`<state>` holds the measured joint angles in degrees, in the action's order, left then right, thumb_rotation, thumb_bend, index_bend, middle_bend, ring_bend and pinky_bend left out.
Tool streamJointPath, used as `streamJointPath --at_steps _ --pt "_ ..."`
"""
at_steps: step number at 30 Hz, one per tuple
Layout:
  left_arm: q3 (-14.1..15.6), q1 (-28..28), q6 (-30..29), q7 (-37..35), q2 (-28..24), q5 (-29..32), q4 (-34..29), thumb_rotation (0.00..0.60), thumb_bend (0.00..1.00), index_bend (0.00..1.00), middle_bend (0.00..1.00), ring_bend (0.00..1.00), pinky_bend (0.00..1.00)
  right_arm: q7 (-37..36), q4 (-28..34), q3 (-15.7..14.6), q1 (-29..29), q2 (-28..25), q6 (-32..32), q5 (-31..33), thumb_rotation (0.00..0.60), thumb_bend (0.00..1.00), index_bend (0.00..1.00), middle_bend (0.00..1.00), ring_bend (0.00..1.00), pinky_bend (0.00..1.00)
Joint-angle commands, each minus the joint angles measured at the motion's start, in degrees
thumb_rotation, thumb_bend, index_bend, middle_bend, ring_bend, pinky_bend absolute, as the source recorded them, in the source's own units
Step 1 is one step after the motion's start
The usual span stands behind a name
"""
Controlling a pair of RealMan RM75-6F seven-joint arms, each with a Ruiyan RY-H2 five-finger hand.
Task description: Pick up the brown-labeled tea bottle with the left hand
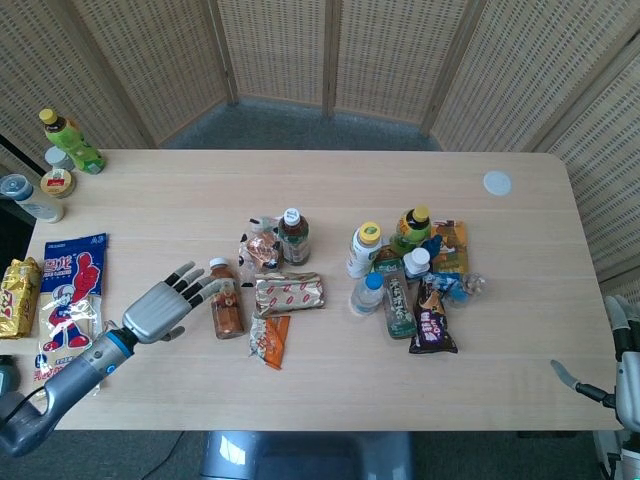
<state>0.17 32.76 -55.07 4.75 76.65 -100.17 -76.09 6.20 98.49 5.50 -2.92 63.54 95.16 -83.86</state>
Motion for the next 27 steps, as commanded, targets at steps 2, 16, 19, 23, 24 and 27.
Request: streamJointPath --at_steps 2,16,19,23,24,27 --pt "0.58 2.48 2.56 -0.76 4.06 0.59 3.94 0.600 0.30 0.04 0.08 0.00 0.00 0.23 0.18 0.14 -0.19 -0.30 0.05 0.22 0.384 0.15 0.00 0.00 0.00 0.00" --pt "0.97 6.81 6.41 -2.86 14.77 3.87 14.87 0.600 0.30 0.09 0.18 0.04 0.00 1.31 1.34 0.17 -1.79 -1.31 1.75 0.41 0.382 0.15 0.00 0.00 0.00 0.00" --pt "1.23 7.05 5.81 -3.23 15.94 4.10 16.36 0.600 0.30 0.28 0.38 0.25 0.01 1.11 1.37 0.25 -2.21 -1.54 2.44 0.19 0.383 0.15 0.00 0.00 0.00 0.00" --pt "1.77 6.90 4.07 -3.65 16.93 3.97 17.98 0.600 0.30 0.52 0.61 0.51 0.22 0.76 1.18 0.28 -2.51 -1.65 2.70 0.14 0.386 0.15 0.00 0.00 0.00 0.00" --pt "1.87 6.77 3.52 -3.74 17.16 3.95 18.42 0.600 0.30 0.58 0.67 0.58 0.30 0.71 1.13 0.30 -2.53 -1.62 2.67 0.15 0.385 0.15 0.00 0.00 0.00 0.00" --pt "2.17 6.50 2.73 -4.09 17.64 4.32 19.52 0.600 0.30 0.70 0.80 0.72 0.46 0.54 1.04 0.37 -2.46 -1.48 2.46 0.13 0.386 0.15 0.00 0.00 0.00 0.00"
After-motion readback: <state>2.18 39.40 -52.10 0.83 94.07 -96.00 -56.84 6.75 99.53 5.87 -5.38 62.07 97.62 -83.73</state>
